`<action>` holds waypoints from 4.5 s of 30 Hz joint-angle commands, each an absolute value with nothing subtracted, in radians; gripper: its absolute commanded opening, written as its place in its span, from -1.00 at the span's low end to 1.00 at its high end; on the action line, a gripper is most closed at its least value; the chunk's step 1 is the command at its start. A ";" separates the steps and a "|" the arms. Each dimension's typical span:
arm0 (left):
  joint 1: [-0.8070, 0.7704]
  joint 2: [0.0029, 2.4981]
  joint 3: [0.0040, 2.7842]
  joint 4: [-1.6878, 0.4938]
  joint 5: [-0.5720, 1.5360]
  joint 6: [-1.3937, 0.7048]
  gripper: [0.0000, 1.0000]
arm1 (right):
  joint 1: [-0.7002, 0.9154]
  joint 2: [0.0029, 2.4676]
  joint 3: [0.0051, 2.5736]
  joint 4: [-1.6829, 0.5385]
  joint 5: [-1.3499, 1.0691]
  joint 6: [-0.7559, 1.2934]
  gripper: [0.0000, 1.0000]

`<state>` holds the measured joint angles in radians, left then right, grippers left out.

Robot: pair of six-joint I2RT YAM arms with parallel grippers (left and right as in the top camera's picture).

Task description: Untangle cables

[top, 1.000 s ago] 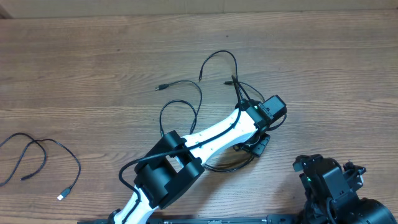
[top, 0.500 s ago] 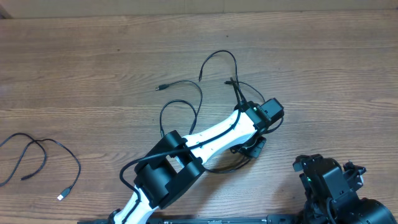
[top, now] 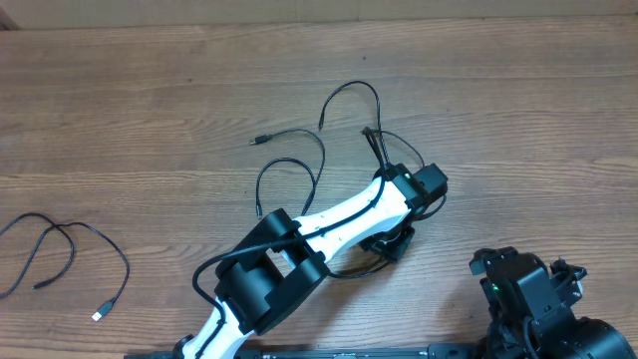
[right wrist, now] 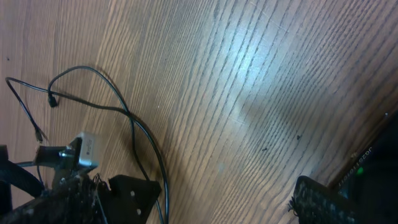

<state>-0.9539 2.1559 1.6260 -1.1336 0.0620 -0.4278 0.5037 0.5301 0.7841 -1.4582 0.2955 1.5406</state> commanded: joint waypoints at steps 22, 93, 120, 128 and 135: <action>-0.861 2.130 1.682 -1.227 -0.012 -0.446 -0.92 | 0.496 0.525 0.793 -1.454 0.313 1.545 1.00; 0.258 1.831 2.341 -1.286 0.596 -0.233 -0.92 | 0.154 1.468 0.786 -0.505 0.199 1.026 -0.92; 0.376 1.839 2.343 -1.260 0.409 -0.323 -0.92 | -0.300 1.470 0.859 -0.694 0.406 0.968 -0.81; 0.318 1.844 2.343 -1.261 0.382 -0.319 -0.91 | -0.270 1.470 0.858 -0.702 0.079 0.899 0.22; 0.315 1.846 2.338 -1.272 0.231 -0.339 -0.92 | -0.244 1.470 0.859 -0.710 0.004 0.776 1.00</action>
